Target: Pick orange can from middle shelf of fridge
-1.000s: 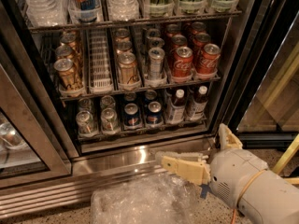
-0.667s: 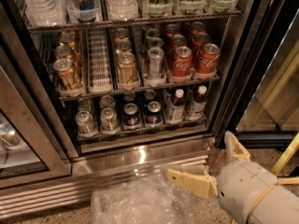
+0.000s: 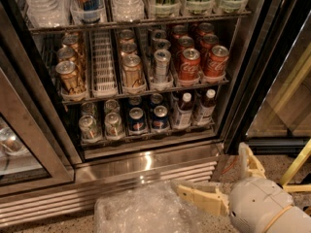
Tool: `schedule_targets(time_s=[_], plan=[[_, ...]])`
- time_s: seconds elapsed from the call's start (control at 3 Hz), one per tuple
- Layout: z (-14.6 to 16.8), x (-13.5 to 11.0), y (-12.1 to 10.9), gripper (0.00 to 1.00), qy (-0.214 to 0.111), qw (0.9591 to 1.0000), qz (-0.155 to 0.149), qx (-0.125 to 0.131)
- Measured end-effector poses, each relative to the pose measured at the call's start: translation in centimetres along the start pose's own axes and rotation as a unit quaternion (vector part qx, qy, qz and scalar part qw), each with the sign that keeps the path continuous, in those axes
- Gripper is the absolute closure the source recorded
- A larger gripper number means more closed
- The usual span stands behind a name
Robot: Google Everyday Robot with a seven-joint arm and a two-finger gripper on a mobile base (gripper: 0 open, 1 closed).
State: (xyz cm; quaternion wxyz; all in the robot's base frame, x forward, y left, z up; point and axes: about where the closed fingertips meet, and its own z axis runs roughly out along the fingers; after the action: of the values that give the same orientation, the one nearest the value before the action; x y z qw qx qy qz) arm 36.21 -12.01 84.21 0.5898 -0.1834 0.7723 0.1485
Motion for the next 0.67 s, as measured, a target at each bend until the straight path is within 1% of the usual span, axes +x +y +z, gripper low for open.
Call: schedule_targets(time_s=[0.33,0.67], plan=[[1.5,-0.4,0.0,0.00,-0.019,0.9998,-0.006,0.009],[4.7,-1.6,3.3,0.00,-0.038,0.9990,-0.006,-0.023]])
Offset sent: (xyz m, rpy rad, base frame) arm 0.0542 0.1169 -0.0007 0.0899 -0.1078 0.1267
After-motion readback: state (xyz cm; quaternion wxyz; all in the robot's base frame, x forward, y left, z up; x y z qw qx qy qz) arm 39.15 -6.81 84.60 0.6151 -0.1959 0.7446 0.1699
